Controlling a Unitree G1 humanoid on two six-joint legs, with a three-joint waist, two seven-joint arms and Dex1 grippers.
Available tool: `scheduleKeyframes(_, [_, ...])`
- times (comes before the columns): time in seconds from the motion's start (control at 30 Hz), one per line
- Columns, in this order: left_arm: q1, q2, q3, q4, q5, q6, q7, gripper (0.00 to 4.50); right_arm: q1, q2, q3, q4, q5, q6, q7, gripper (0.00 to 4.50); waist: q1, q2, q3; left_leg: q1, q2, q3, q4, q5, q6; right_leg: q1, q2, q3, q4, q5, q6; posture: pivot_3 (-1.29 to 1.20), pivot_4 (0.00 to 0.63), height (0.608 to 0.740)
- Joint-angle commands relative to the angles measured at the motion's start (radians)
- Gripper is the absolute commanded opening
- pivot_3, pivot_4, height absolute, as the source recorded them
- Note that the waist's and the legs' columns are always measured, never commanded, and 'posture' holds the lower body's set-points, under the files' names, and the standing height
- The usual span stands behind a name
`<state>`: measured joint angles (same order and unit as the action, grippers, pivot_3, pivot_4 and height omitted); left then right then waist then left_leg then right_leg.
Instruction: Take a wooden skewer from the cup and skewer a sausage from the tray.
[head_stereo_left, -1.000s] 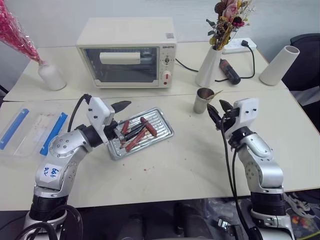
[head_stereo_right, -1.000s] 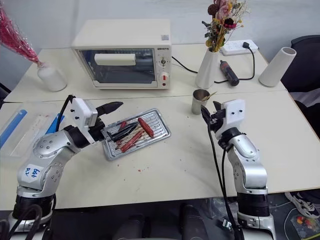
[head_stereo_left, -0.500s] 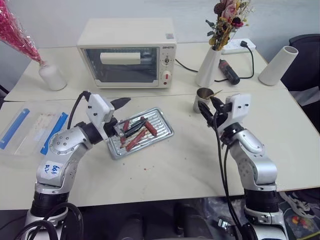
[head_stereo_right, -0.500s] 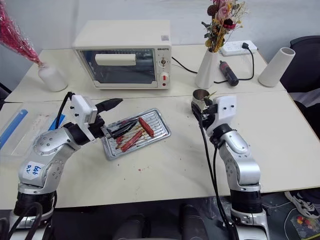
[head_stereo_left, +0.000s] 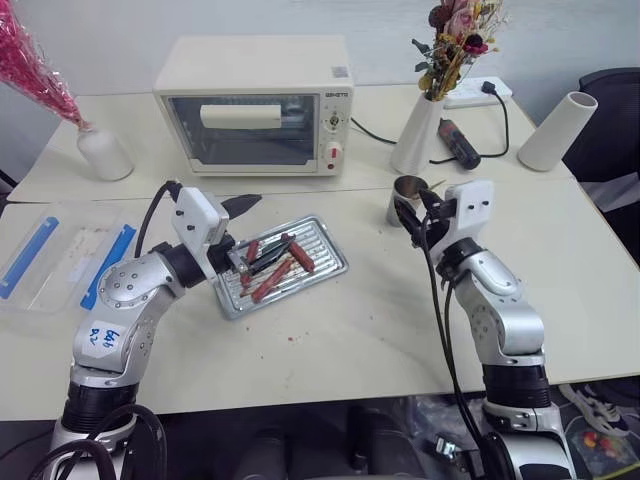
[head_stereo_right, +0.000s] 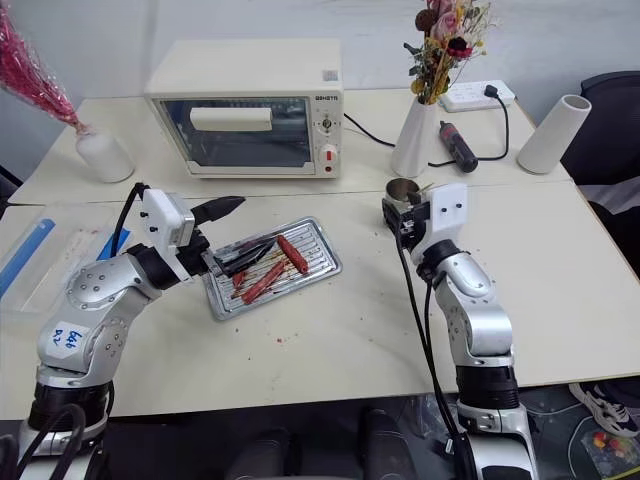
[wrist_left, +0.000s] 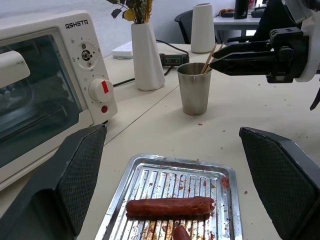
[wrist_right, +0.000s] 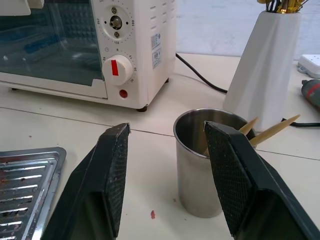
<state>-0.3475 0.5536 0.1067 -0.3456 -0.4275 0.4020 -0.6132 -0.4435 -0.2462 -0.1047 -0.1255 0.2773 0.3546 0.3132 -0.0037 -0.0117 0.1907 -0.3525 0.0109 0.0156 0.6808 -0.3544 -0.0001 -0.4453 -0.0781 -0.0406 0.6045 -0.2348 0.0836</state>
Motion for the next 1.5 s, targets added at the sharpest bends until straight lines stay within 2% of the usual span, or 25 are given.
scheduleKeyframes(0.03, [-0.005,0.007,0.016,-0.030,0.003,-0.024,-0.004,4.50,0.013,-0.014,-0.018,-0.072,0.015,0.009,-0.004,2.45,0.000,0.000,0.000,0.000,0.000,0.000,0.000,0.000,0.000,0.000,0.000,0.000,0.000,0.000,0.000,0.00,0.150,0.740])
scheduleKeyframes(0.33, [-0.036,0.004,0.000,-0.009,0.008,-0.026,-0.014,4.50,0.052,-0.023,-0.038,-0.088,0.002,0.016,-0.022,2.45,0.000,0.000,0.000,0.000,0.000,0.000,0.000,0.000,0.000,0.000,0.000,0.000,0.000,0.000,0.000,0.00,0.150,0.740])
scheduleKeyframes(0.73, [-0.054,0.002,-0.003,0.000,0.010,-0.022,-0.023,4.50,0.026,-0.010,-0.021,-0.050,-0.001,-0.009,-0.022,2.45,0.000,0.000,0.000,0.000,0.000,0.000,0.000,0.000,0.000,0.000,0.000,0.000,0.000,0.000,0.000,0.00,0.150,0.740])
scheduleKeyframes(1.23, [-0.056,0.001,-0.002,0.001,0.015,-0.022,-0.020,4.50,-0.114,0.013,0.002,0.216,-0.056,-0.149,-0.013,2.45,-0.002,0.000,0.000,0.000,0.000,0.001,0.000,0.000,0.000,0.000,0.000,0.000,0.000,0.000,0.000,0.00,0.150,0.740])
scheduleKeyframes(1.33, [-0.056,0.000,-0.003,0.000,0.015,-0.021,-0.019,4.50,-0.125,0.015,-0.001,0.239,-0.058,-0.167,-0.013,1.83,-0.001,0.000,0.000,0.000,0.000,0.000,0.000,0.000,0.000,0.000,0.000,0.000,0.000,0.000,0.000,0.00,0.150,0.740])
scheduleKeyframes(1.5, [-0.054,0.000,-0.001,-0.005,0.014,-0.018,-0.017,4.50,-0.131,0.017,-0.006,0.244,-0.054,-0.177,-0.016,0.15,-0.001,0.000,0.000,0.000,0.000,0.000,0.000,0.000,0.000,0.000,0.000,0.001,-0.001,0.000,0.000,0.00,0.150,0.740])
